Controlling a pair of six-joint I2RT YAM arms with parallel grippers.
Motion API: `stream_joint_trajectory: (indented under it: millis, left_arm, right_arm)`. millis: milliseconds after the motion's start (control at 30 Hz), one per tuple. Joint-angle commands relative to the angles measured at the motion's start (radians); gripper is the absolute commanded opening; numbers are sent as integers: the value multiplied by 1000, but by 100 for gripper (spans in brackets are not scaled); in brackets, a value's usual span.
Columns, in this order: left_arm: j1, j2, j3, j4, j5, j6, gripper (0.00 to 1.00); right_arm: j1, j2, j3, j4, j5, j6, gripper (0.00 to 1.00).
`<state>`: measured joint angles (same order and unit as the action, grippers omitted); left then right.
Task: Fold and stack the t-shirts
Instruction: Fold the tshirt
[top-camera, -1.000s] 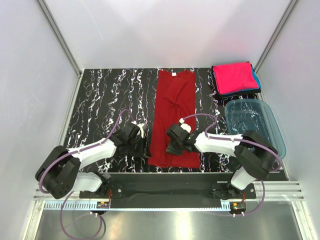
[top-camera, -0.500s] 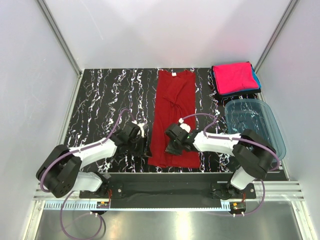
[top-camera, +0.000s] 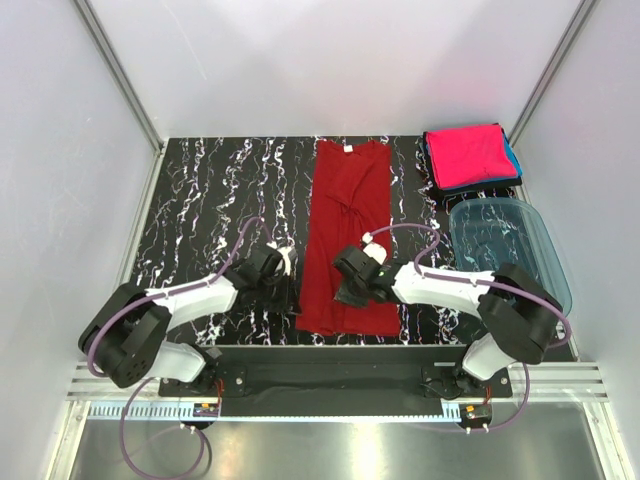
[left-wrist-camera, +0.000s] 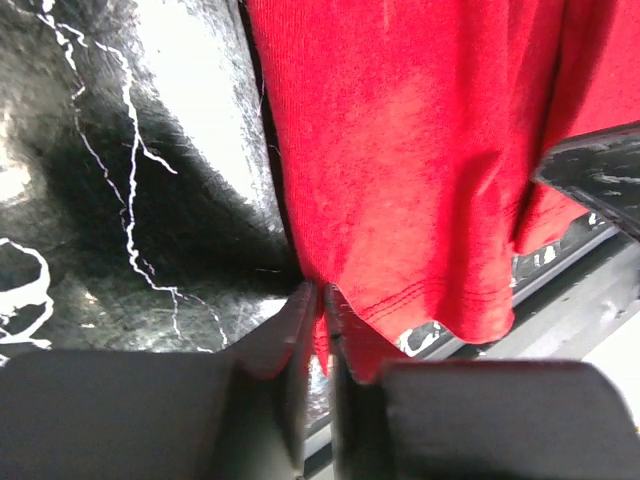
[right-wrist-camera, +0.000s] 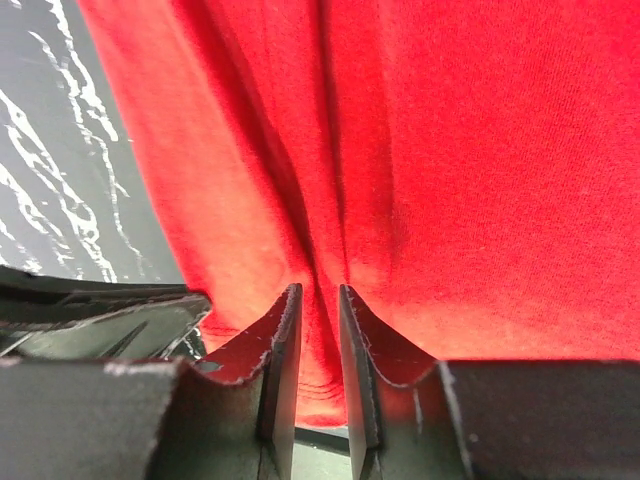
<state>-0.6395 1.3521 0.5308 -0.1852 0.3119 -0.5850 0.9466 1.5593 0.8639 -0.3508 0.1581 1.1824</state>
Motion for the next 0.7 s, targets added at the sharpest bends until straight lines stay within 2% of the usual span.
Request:
stream_joint_trajectory:
  millis: [0,100,667]
  left_arm:
    - [-2,27,5,0,-7,24,9]
    - [0,36,8,1,1,22,0]
    - [-2,44,-6,27,13,7,0]
  right_arm:
    - [9,-22,23,-19,51,6,27]
    - [9,13,35,-20,40,6,27]
    - [9,90,30,76,14,5,26]
